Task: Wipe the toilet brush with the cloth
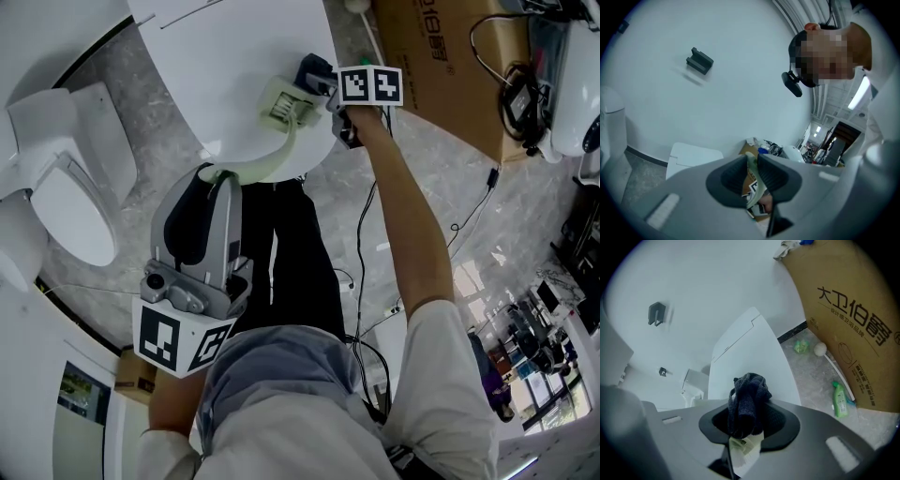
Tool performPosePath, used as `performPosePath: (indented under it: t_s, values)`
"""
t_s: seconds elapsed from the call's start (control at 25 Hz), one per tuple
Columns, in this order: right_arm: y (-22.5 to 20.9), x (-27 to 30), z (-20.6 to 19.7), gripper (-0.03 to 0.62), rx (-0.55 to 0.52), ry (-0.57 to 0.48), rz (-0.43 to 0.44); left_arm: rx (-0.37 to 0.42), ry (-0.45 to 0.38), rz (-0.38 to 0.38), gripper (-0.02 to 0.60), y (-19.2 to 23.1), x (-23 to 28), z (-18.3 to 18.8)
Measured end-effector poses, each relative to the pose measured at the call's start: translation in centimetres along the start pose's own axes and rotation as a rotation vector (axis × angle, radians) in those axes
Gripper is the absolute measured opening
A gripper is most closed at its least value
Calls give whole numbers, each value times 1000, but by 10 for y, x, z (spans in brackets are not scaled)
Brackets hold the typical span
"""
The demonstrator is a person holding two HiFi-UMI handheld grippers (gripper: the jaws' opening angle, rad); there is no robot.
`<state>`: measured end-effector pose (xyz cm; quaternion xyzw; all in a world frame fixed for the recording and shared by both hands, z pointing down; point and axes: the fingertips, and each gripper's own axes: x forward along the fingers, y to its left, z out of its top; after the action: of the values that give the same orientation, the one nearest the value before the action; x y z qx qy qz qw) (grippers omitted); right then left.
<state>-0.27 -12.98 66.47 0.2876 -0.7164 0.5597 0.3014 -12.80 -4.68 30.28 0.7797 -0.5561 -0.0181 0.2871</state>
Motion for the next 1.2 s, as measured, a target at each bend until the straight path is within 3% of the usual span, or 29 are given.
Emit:
performPosePath:
  t_s: [1.2]
  values:
    - [-28,-22,-26,105,-56,5,-80,5,-7,2,0,-1,-1,-1]
